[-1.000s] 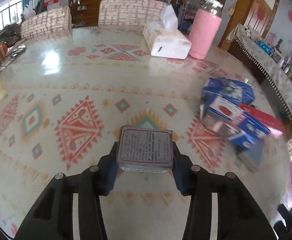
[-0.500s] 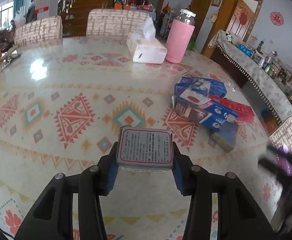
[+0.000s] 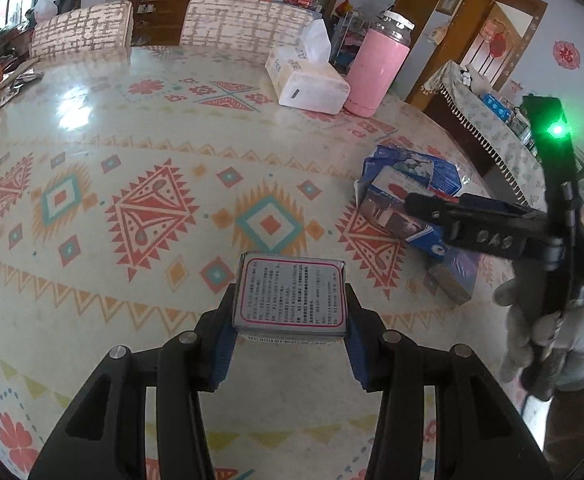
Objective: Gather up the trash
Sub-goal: 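Grasp the blue-white toothpaste box with the right tool while left tool holds white box, then carry both boxes over the purple wastebasket and open both tools, then return to the table and grasp the blue snack box with the left tool, then grasp the long red box with the right tool while left tool holds blue box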
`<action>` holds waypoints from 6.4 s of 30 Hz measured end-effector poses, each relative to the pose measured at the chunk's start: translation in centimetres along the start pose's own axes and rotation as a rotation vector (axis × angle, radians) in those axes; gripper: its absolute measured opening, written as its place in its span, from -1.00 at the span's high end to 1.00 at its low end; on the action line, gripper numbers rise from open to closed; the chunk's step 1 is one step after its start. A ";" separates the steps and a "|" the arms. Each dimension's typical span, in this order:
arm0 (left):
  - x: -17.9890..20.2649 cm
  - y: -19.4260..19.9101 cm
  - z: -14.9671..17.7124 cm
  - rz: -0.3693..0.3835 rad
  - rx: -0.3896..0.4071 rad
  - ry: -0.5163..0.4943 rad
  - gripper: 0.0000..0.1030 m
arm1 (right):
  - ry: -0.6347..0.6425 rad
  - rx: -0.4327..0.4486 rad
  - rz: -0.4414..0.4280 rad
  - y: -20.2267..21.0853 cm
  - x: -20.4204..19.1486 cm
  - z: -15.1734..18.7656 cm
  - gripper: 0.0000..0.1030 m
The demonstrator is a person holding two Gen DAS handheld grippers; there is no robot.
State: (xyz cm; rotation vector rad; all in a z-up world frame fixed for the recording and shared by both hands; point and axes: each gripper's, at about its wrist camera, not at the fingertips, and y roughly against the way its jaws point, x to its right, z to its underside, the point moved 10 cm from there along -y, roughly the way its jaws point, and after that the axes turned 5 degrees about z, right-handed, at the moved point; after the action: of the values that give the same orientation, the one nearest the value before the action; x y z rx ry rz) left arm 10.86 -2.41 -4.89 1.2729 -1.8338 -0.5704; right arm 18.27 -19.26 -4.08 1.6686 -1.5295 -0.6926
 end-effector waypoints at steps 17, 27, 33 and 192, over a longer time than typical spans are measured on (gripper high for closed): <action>-0.3 0.3 -0.1 -0.015 0.012 -0.002 0.10 | 0.057 0.047 0.076 3.8 -3.0 2.9 -0.01; 0.6 0.6 0.0 -0.012 0.032 -0.038 0.10 | -0.072 0.119 -0.017 12.3 -0.8 9.7 -0.01; 2.5 1.0 0.2 -0.001 0.068 -0.107 0.10 | -0.182 0.162 -0.028 17.1 3.3 14.6 -0.01; 2.2 4.5 -4.2 -0.298 0.293 -0.145 0.62 | -0.182 0.038 0.235 3.0 1.1 0.8 0.17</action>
State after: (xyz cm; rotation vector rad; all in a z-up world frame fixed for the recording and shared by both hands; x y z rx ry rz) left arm 11.52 -2.31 1.63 1.7608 -1.9103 -0.5793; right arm 16.07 -20.49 -1.96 1.4538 -1.8425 -0.7067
